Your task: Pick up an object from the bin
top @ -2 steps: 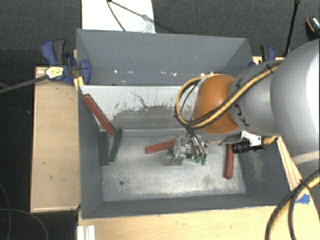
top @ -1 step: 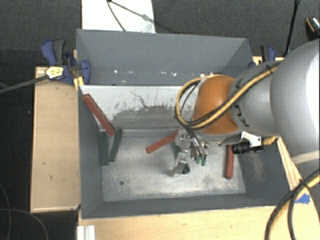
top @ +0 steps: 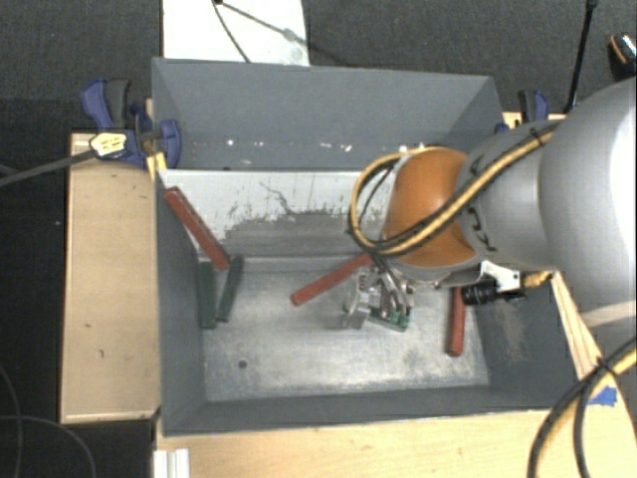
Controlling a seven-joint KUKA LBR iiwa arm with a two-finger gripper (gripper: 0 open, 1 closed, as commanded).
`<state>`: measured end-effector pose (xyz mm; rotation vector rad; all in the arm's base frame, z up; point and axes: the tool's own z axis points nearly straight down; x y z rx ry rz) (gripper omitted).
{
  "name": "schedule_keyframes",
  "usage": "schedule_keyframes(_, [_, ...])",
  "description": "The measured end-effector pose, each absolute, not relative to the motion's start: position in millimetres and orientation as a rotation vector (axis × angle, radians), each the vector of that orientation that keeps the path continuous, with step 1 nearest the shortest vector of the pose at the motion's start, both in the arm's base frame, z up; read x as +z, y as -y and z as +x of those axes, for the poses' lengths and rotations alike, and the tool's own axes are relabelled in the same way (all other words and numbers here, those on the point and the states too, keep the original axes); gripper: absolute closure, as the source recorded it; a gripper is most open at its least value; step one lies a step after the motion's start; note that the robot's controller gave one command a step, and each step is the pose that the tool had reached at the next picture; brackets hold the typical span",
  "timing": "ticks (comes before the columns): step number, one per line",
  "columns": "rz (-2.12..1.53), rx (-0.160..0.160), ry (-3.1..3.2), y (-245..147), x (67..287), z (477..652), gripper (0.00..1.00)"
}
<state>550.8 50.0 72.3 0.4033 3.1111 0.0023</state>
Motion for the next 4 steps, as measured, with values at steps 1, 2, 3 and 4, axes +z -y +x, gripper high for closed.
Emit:
schedule_keyframes(1, [0.422, 0.005, -3.104, -54.3, 191.0, 531.5, 1.0])
schedule_keyframes(2, [0.421, 0.0, -3.112, -53.8, 186.3, 530.4, 0.0])
schedule_keyframes(3, [0.516, -0.001, -3.095, -26.8, 67.5, 565.9, 0.0])
schedule_keyframes(4, [0.512, 0.0, -3.095, -27.9, 71.0, 565.9, 1.0])
